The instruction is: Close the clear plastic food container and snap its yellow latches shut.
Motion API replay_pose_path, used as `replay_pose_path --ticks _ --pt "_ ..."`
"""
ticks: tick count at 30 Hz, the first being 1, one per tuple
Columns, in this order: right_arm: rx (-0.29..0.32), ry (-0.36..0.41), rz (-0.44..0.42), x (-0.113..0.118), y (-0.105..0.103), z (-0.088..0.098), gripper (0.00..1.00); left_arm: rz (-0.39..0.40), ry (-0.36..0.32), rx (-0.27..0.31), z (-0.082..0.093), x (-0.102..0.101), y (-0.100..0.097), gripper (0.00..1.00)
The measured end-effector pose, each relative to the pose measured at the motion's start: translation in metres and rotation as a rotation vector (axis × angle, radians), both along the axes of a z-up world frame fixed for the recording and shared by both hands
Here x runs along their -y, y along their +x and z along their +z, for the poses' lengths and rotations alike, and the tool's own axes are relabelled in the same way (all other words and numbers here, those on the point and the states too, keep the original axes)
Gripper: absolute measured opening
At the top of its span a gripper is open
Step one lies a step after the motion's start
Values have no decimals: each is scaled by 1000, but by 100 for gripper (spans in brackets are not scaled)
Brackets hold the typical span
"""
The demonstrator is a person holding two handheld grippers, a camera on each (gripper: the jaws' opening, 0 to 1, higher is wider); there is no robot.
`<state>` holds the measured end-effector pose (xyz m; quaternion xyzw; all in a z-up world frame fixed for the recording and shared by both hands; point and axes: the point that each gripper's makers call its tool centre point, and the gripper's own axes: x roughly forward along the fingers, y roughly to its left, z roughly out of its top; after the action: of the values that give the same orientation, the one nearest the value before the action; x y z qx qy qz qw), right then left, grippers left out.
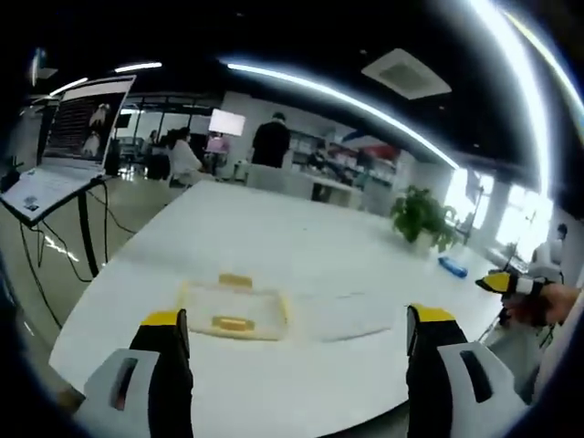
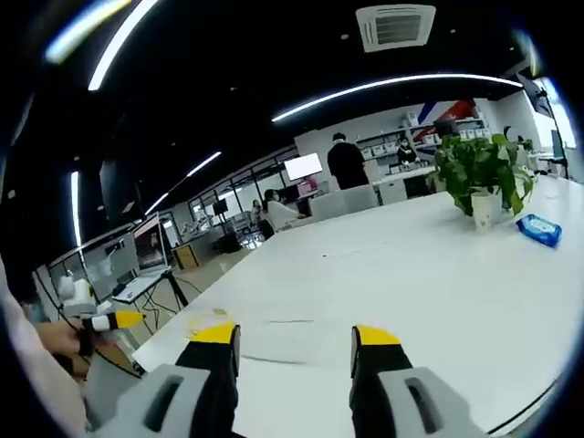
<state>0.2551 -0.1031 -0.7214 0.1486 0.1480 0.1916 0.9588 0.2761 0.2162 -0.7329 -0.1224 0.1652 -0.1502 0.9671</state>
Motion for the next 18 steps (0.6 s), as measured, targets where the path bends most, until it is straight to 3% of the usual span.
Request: replay_pose_path --ticks 3,9,10,11,13,18 --pt "-2 -23 7 -2 0 -2 47 -45 25 -32 -8 8 -8 99" --pt "5 -12 11 -5 4 -2 47 -50 24 -27 -8 10 -6 98" --pt "-4 -10 14 -6 4 -4 47 -47 18 -26 -8 9 -5 98" --pt "-52 -1 26 -7 2 -12 46 -45 7 -26 -7 10 -4 98" --pt "-60 7 21 -6 4 -14 45 -47 -2 -28 -7 12 -3 98" --pt "-59 21 11 -4 4 -13 45 -73 53 -65 -17 14 -5 96"
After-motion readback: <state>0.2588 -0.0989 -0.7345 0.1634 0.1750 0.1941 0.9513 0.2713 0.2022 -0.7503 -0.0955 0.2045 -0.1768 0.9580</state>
